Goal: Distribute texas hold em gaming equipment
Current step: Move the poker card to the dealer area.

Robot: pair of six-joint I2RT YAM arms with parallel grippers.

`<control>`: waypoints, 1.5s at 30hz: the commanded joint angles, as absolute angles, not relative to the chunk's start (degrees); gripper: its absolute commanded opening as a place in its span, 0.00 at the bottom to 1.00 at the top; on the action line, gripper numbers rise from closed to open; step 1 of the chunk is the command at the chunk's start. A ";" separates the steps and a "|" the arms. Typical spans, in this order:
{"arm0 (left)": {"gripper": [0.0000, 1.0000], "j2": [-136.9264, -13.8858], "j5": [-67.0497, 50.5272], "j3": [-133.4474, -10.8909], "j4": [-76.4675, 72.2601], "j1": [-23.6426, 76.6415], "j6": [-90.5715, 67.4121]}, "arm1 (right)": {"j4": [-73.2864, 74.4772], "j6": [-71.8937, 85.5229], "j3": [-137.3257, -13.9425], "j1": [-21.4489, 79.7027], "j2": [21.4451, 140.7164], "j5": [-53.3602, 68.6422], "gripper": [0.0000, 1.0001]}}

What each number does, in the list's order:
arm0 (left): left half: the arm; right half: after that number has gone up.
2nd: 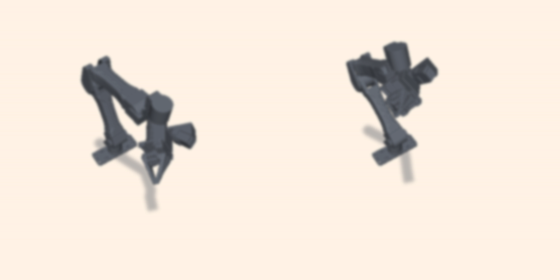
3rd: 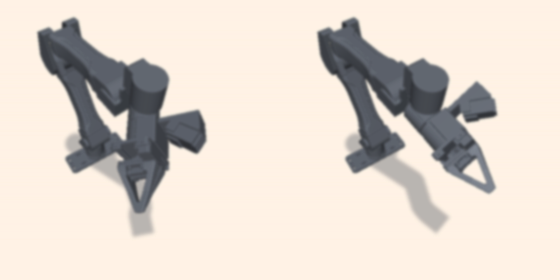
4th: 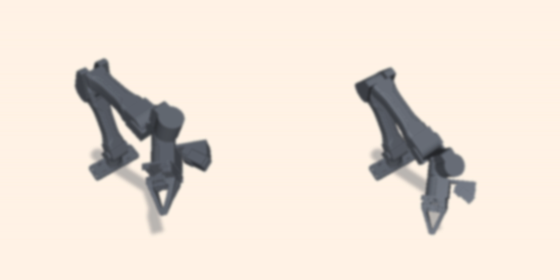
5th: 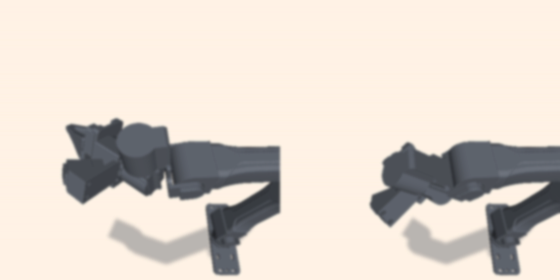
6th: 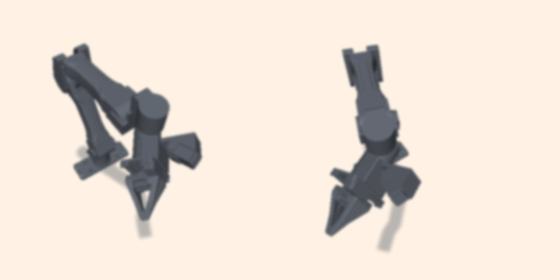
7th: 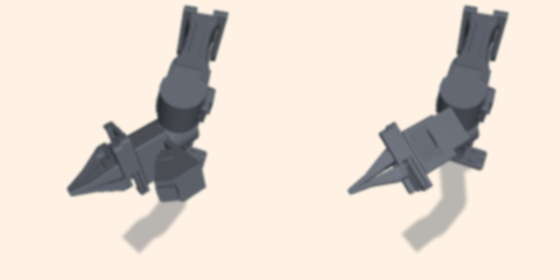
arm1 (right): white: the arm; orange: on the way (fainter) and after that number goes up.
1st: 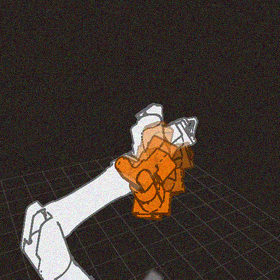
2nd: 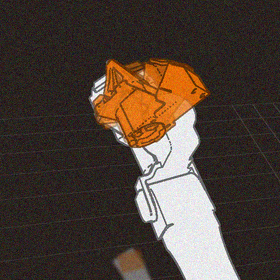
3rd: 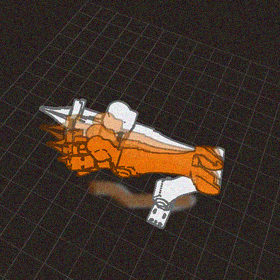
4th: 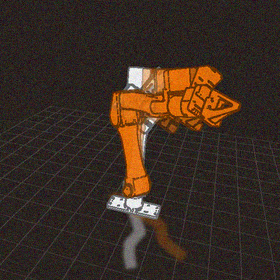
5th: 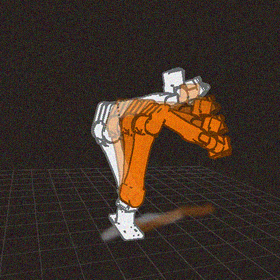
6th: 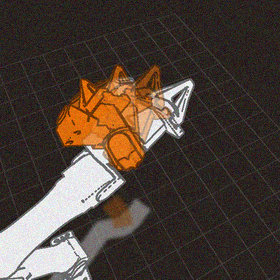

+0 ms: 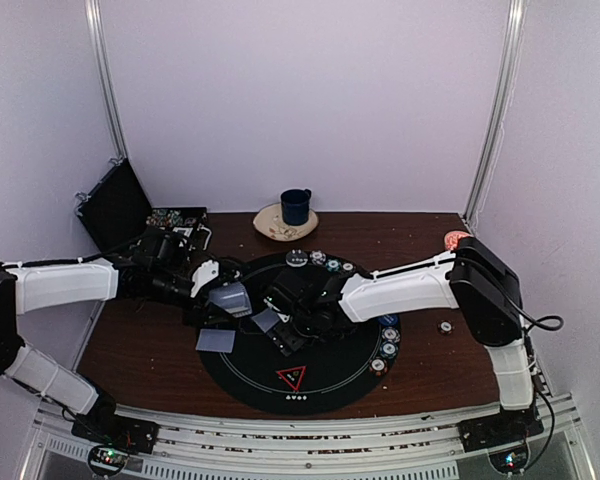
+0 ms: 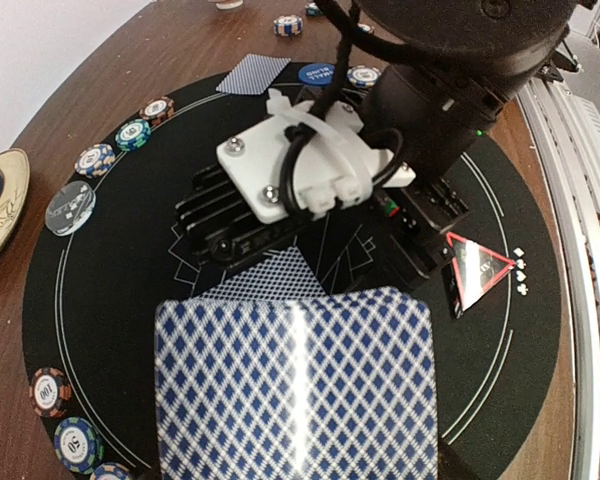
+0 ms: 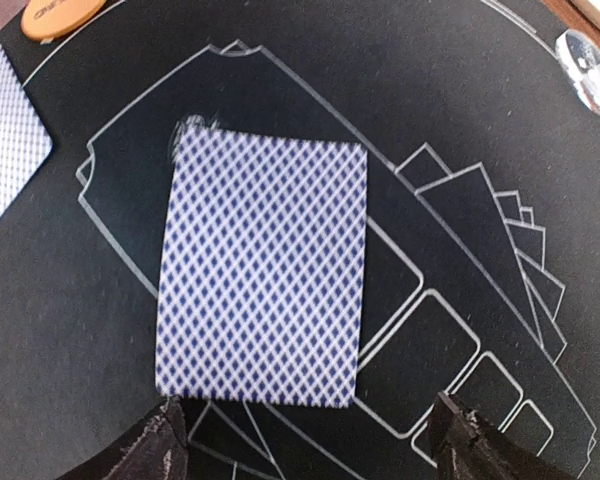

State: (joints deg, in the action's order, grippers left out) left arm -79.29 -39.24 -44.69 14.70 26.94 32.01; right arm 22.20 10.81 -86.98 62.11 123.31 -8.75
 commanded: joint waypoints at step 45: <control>0.03 -78.40 -41.29 -46.76 13.13 25.52 31.55 | 20.87 11.24 -107.43 52.66 136.12 -7.46 0.69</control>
State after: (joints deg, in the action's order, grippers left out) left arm -78.98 -39.68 -45.01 14.70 25.91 31.99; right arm 21.10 10.22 -109.56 53.39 138.98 -11.75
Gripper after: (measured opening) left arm 0.538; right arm 0.659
